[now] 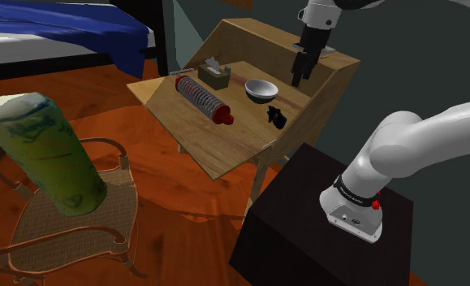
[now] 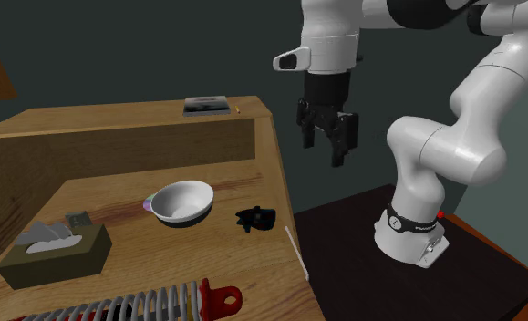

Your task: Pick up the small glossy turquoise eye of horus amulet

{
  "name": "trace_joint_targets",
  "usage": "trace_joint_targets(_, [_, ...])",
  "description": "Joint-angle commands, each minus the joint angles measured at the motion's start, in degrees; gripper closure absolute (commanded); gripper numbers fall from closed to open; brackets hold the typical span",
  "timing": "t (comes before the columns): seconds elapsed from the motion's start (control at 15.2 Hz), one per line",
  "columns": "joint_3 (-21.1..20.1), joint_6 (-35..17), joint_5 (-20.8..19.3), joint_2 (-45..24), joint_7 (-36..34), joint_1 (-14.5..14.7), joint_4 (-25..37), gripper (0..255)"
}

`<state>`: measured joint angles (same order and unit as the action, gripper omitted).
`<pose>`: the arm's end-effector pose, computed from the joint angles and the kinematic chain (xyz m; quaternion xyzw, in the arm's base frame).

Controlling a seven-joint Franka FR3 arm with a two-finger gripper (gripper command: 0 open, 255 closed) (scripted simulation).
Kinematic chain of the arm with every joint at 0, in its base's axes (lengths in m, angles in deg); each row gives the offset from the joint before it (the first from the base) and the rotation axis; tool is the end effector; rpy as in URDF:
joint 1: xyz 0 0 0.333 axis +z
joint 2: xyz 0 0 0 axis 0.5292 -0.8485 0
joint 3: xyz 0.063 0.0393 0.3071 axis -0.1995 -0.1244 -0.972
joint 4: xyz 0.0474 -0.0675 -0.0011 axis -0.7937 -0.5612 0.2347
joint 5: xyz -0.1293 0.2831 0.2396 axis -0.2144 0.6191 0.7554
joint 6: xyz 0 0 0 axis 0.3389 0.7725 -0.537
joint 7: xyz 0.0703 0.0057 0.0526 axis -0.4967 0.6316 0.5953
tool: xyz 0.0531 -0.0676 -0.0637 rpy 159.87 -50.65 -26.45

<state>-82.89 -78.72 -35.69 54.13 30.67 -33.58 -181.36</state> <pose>0.3293 -0.0375 0.5211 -0.9994 -0.0023 0.0315 0.0106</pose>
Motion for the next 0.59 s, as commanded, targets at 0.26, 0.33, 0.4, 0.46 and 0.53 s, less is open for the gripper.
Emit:
trace_joint_targets(0.26, [2.91,-12.58,-2.67,-6.88,1.08,-2.38,-4.44,0])
trace_joint_targets(0.33, [3.39,-14.70,-3.05,-8.36,1.23,-2.76,-4.88,0])
trace_joint_targets(0.4, [3.89,-16.82,-3.41,-9.93,1.37,-3.12,-5.24,0])
trace_joint_targets(0.46, [4.39,-18.94,-3.74,-11.57,1.52,-3.48,-5.52,0])
trace_joint_targets(0.53, [4.90,-21.05,-4.06,-13.28,1.67,-3.82,-5.71,0])
